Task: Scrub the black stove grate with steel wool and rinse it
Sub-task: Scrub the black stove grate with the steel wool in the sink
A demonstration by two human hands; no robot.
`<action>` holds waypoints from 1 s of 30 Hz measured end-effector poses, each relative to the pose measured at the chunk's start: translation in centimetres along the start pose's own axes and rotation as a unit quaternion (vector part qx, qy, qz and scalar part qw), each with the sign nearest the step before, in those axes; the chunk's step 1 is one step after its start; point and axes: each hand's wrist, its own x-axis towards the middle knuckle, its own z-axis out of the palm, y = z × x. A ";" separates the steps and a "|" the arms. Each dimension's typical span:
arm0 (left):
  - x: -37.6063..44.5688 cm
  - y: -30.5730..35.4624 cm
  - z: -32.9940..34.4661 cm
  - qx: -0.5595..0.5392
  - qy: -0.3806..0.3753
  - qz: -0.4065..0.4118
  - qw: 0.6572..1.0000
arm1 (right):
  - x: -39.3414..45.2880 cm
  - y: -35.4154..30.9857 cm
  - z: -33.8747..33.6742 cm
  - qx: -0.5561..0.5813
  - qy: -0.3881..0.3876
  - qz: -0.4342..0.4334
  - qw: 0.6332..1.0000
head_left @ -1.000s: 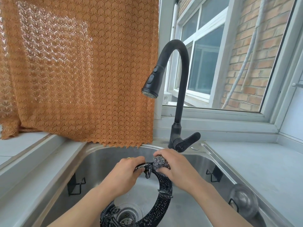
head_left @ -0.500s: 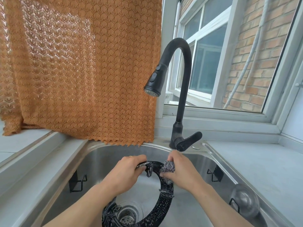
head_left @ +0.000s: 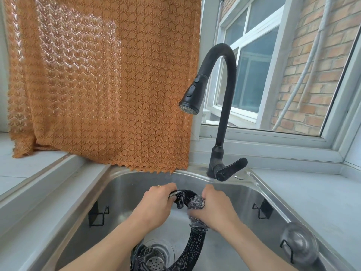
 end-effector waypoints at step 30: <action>-0.8 2.5 0.2 0.049 -0.010 0.007 0.999 | 1.1 2.1 2.6 -0.023 -0.053 0.112 0.992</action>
